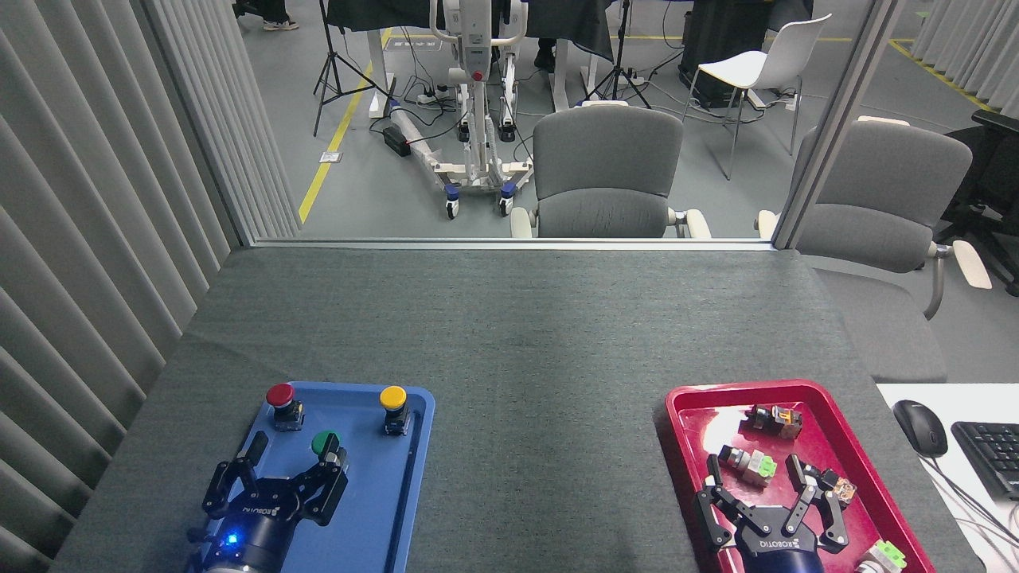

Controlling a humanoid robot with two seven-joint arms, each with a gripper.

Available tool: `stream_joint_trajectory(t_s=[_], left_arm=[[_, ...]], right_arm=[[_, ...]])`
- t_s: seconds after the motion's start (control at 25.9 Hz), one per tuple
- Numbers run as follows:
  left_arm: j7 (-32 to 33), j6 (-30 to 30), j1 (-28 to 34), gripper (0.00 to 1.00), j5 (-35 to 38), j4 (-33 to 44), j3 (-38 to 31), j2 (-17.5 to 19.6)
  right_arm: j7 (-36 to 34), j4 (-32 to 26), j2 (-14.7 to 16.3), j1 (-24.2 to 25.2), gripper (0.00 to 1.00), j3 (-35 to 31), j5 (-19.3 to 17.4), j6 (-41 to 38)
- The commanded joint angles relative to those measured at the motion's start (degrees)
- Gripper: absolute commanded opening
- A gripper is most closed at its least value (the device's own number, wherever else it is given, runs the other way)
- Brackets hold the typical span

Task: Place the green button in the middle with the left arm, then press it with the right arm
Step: 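Reach the left hand down to the green button on the blue tray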

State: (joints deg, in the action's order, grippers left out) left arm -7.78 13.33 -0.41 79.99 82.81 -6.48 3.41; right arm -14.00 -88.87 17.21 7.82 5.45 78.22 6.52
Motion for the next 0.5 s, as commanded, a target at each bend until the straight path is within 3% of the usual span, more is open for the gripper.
stream_joint_trajectory(t_s=[0.0,0.27,0.46], left_arm=[[-0.3,0.03,1.2,1.0,0.43,1.38,-0.37,-0.42],[-2.32,-6.38,3.22,1.0,0.08,4.99,0.25,0.45],[-2.59,-5.33,3.66,1.0,0.25,4.2,0.33,0.28]], right_arm=[[0.2,0.01,-0.07,0.0,1.0,0.0,0.0,0.07],[0.2,-0.16,-0.25,0.0,1.0,-0.09,0.0,0.16],[0.11,-0.16,-0.16,0.0,1.0,-0.18,0.0,0.07]])
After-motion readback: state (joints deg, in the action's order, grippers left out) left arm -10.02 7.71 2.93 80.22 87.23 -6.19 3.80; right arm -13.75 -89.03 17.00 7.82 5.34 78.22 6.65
